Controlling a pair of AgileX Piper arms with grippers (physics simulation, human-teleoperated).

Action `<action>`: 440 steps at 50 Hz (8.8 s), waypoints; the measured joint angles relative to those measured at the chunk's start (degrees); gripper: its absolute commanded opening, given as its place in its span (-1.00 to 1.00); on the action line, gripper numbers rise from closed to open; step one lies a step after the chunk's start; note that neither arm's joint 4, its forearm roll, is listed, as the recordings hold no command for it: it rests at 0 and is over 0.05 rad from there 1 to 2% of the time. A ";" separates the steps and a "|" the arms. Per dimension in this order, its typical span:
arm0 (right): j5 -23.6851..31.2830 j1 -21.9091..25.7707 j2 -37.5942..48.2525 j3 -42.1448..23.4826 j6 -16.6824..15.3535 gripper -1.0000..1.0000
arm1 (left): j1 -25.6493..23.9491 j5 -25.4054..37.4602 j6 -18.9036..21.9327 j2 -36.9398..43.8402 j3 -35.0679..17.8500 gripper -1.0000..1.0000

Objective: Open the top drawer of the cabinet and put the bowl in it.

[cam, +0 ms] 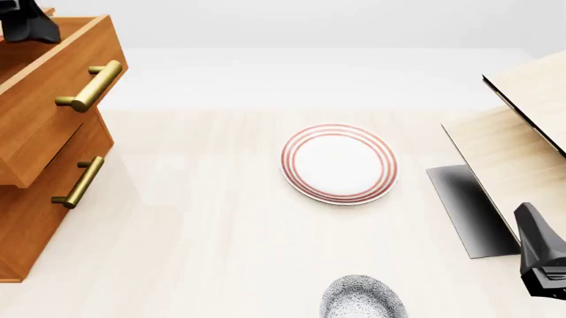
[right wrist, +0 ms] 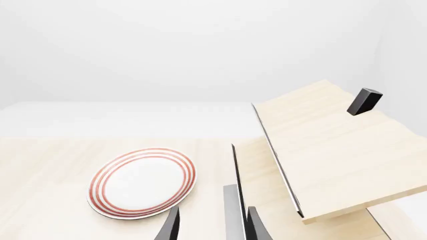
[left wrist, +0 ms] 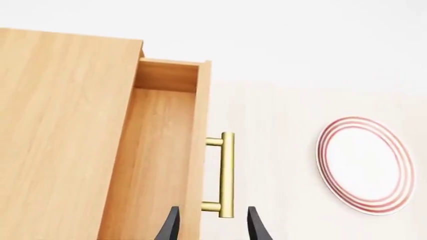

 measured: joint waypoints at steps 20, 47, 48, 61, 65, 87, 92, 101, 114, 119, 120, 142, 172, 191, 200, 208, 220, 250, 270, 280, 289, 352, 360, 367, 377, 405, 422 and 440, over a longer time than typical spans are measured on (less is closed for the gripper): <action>0.00 0.00 0.00 0.00 0.00 1.00 | 1.30 -2.11 0.56 0.82 3.13 1.00; 0.00 0.00 0.00 0.00 0.00 1.00 | -0.14 -4.53 0.67 2.81 5.84 1.00; 0.00 0.00 0.00 0.00 0.00 1.00 | -0.22 -4.55 0.70 2.82 5.87 1.00; 0.00 0.00 0.00 0.00 0.00 1.00 | -1.08 -4.75 0.76 2.84 6.10 1.00; 0.00 0.00 0.00 0.00 0.00 1.00 | -1.30 -4.81 0.76 2.85 6.16 1.00; 0.00 0.00 0.00 0.00 0.00 1.00 | -3.83 -4.91 0.53 3.51 6.19 1.00; 0.00 0.00 0.00 0.00 0.00 1.00 | -4.45 -4.99 0.58 3.85 6.13 1.00; 0.00 0.00 0.00 0.00 0.00 1.00 | -5.42 -4.81 0.88 4.09 5.99 1.00; 0.00 0.00 -0.01 0.00 0.00 1.00 | -6.65 -4.37 1.05 4.30 5.64 1.00; 0.00 0.00 0.00 0.00 0.00 1.00 | -7.25 -4.24 1.08 4.39 5.51 1.00; 0.00 0.00 0.00 0.00 0.00 1.00 | -7.35 -4.21 1.09 4.41 5.48 1.00; 0.00 0.00 0.01 0.00 0.00 1.00 | -9.88 -3.43 1.26 5.02 4.44 1.00; 0.00 0.00 0.00 0.00 0.00 1.00 | -14.52 -2.88 1.00 6.28 3.75 1.00; 0.00 0.00 0.00 0.00 0.00 1.00 | -17.27 -2.99 1.01 7.91 2.90 1.00; 0.00 0.00 0.00 0.00 0.00 1.00 | -18.23 -2.89 0.95 8.30 2.48 1.00; 0.00 0.00 0.00 0.00 0.00 1.00 | -18.66 -2.65 0.71 8.44 2.25 1.00; 0.00 0.00 0.00 0.00 0.00 1.00 | -19.08 -2.11 0.25 8.59 1.91 1.00; 0.00 0.00 0.00 0.00 0.00 1.00 | -16.79 1.01 3.10 3.33 0.07 1.00; 0.00 0.00 0.00 0.00 0.00 1.00 | -18.60 3.67 6.13 1.93 -3.56 1.00; 0.00 0.00 0.00 0.00 0.00 1.00 | -21.61 5.06 8.05 1.36 -5.55 1.00; 0.00 0.00 0.00 0.00 0.00 1.00 | -24.28 5.96 9.33 0.98 -6.64 1.00; 0.00 0.00 0.00 0.00 0.00 1.00 | -42.52 -7.18 7.74 -1.03 10.71 1.00; 0.00 0.00 0.00 0.00 0.00 1.00 | -45.89 -10.96 6.10 2.16 12.52 1.00; 0.00 0.00 0.00 0.00 0.00 1.00 | -48.83 -13.94 4.67 5.62 13.33 1.00; 0.00 0.00 0.00 0.00 0.00 1.00 | -51.71 -17.29 2.58 9.21 14.12 1.00; 0.00 0.00 0.00 0.00 0.00 1.00 | -57.26 -26.47 -4.16 16.91 17.83 1.00; 0.00 0.00 0.00 0.00 0.00 1.00 | -59.90 -30.98 -7.62 21.52 19.30 1.00; 0.00 0.00 0.00 0.00 0.00 1.00 | -60.19 -34.50 -9.58 24.29 21.57 1.00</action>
